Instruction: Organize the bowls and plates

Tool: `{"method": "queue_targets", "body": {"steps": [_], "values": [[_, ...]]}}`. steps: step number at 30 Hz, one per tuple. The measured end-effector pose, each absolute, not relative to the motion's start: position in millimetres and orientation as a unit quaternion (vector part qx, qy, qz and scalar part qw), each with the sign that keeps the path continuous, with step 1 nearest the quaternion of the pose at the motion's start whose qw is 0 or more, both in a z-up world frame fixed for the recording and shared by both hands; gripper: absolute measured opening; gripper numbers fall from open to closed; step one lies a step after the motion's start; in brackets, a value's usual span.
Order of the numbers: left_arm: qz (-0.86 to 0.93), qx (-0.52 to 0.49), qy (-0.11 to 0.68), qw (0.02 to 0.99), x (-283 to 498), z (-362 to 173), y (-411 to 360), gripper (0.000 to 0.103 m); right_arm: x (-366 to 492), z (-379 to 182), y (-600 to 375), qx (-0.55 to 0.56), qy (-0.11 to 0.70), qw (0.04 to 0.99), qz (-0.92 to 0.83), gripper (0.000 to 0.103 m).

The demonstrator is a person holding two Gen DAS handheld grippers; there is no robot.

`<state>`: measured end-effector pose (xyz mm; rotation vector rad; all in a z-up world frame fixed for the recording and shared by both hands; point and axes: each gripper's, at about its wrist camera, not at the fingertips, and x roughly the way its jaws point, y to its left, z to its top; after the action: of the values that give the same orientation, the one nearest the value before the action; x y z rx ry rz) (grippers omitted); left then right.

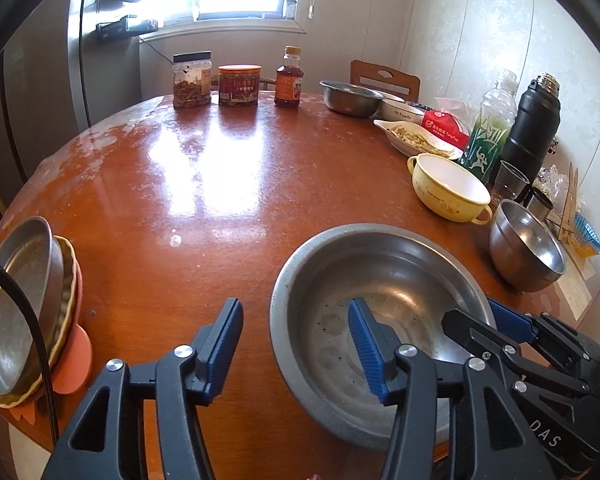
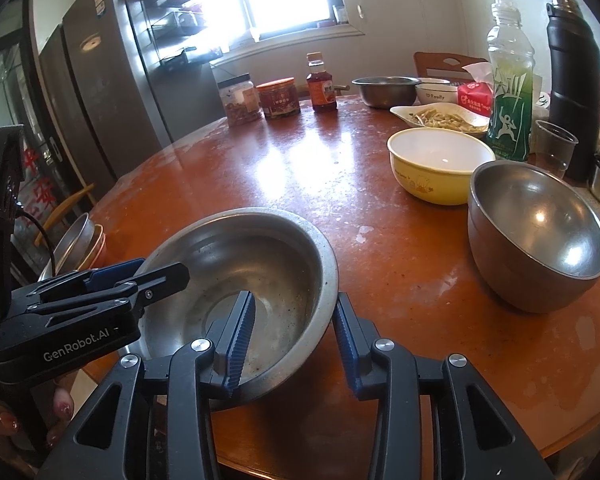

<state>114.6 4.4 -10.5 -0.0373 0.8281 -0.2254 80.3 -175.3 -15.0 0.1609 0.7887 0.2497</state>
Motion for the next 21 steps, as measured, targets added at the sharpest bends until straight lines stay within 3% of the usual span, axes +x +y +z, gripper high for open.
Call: {"method": "queue_targets", "body": {"steps": [14,21], "values": [[-0.097,-0.011,0.368,0.925,96,13,6,0.062,69,3,-187,0.085,0.354,0.925,0.108,0.054],[-0.109,-0.003,0.36,0.926,86,25,-10,0.063,58,18,-200,0.09,0.334,0.933,0.101,0.055]]}}
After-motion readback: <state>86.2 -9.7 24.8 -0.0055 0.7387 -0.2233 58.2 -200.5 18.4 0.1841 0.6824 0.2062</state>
